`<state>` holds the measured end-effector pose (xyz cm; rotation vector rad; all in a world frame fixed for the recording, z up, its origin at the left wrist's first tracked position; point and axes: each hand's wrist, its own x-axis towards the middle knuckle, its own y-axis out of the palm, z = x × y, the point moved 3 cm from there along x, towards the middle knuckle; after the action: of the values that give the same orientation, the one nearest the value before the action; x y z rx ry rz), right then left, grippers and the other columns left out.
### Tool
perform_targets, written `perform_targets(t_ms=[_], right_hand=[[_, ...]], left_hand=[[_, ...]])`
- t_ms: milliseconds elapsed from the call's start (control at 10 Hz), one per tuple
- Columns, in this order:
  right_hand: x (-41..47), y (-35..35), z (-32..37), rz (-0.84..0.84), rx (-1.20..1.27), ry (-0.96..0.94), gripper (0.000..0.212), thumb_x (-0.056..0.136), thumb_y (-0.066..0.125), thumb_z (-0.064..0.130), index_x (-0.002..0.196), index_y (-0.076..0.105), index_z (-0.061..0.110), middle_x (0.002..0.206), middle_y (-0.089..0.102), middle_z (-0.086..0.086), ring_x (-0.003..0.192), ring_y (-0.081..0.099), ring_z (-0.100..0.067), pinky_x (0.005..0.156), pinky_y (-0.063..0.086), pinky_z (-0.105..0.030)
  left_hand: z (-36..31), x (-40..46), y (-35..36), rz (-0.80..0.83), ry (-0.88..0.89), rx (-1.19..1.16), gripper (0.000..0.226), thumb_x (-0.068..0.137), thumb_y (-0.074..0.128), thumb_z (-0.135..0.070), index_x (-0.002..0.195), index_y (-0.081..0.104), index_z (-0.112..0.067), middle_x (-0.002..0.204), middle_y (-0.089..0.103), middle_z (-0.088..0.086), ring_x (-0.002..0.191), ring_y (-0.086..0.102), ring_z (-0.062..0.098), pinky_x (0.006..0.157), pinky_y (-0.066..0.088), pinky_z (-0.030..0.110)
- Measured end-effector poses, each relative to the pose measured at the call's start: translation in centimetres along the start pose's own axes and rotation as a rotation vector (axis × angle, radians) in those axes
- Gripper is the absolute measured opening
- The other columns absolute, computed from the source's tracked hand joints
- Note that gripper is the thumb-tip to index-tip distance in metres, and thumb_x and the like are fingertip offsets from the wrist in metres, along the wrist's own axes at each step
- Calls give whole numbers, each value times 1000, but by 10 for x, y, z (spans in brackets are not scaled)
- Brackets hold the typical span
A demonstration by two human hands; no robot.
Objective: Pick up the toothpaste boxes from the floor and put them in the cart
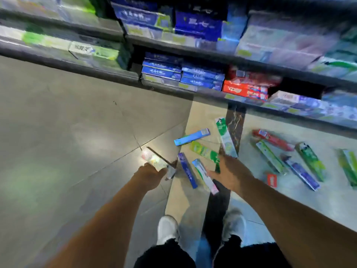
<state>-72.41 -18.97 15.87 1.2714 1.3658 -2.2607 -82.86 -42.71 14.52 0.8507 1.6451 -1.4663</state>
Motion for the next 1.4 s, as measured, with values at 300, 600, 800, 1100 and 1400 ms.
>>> perform_targets(t_ms=[300,600,800,1100,1400], right_hand=[[152,161,-35,47,-38,71,63,85,61,57,123,45,10,126,48,-9,121,52,-27,96,45,-35],[182,199,-36,-56,-133,80,42,93,59,32,124,41,10,120,58,-8,110,60,-25,81,47,-30],[121,120,-20,-109,90,54,39,90,65,31,114,47,6,108,64,-13,103,63,-32,76,45,-32],[-126,-102,13,-193,308,62,56,87,69,44,120,52,1,119,60,-19,110,58,-33,79,41,-29],[-393,-281,-42,-419,614,197,55,74,75,56,107,62,14,99,68,-3,95,64,-22,79,49,-30]], left_hand=[[20,218,90,-11,-112,-152,64,89,60,-55,116,60,3,113,65,19,106,64,37,88,51,42],[26,266,115,-223,-157,-406,110,81,63,-48,148,-9,2,125,49,14,75,65,34,33,51,34],[7,169,58,-216,-73,-468,102,77,81,-19,145,6,-30,123,39,10,110,52,39,75,55,65],[-68,-136,-85,-222,369,-261,81,77,73,-27,134,16,-22,110,44,16,89,59,43,54,56,54],[-204,-428,-165,-71,791,73,110,73,68,-46,148,-11,-31,130,49,20,102,63,41,77,56,48]])
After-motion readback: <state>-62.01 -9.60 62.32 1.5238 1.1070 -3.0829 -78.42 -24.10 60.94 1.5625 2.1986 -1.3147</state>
